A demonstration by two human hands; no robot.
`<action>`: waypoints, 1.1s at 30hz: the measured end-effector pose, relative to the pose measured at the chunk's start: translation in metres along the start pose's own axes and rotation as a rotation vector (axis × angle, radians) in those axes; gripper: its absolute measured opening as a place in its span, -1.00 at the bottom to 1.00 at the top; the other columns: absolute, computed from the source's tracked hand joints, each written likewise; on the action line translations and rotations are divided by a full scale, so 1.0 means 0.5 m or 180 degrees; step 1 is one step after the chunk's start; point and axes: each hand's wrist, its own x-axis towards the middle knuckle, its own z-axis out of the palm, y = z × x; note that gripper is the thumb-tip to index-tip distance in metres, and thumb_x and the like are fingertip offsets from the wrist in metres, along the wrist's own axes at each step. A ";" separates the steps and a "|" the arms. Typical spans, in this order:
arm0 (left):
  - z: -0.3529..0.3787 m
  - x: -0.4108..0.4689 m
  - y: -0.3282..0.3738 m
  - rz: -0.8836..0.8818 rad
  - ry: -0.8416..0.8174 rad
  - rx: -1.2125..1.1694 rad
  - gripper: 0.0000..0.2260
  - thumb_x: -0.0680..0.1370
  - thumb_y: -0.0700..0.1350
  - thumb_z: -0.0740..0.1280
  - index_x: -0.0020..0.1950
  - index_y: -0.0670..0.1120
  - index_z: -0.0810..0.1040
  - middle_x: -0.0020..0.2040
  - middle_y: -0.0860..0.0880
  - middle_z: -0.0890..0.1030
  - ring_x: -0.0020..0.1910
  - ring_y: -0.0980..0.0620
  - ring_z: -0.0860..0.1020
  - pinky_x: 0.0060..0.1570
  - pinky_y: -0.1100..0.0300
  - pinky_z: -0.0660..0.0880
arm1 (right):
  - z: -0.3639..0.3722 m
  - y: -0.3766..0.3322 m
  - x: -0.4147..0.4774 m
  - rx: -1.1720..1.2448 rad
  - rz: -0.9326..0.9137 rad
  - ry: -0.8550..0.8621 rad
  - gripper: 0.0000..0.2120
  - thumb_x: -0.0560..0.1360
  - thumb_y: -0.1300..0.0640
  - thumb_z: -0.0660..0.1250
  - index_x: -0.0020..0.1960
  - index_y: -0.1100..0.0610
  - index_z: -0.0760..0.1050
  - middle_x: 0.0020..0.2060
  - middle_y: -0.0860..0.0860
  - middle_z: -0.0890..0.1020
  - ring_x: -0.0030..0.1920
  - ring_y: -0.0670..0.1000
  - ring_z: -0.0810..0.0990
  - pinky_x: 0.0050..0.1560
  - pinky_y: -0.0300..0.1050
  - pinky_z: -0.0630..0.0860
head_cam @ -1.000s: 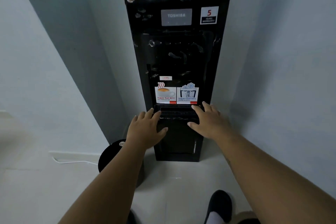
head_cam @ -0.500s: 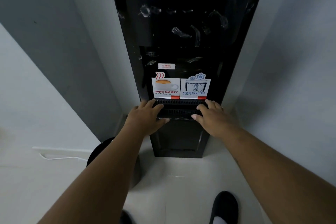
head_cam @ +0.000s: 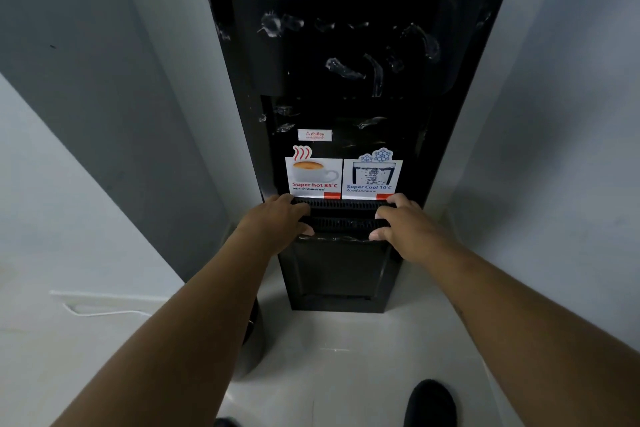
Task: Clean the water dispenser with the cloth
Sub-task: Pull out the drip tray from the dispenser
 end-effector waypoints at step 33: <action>-0.653 -0.284 0.150 0.0341 0.1415 -0.0112 -0.64 0.58 0.20 0.28 0.32 0.09 0.52 0.26 -0.06 0.54 0.19 -0.07 0.51 0.22 0.02 0.46 | -0.689 -0.139 -0.245 -0.0601 -0.0562 0.1132 -0.65 0.47 -0.03 0.45 0.20 0.09 0.58 0.06 0.09 0.50 0.14 0.12 0.50 0.21 -0.04 0.42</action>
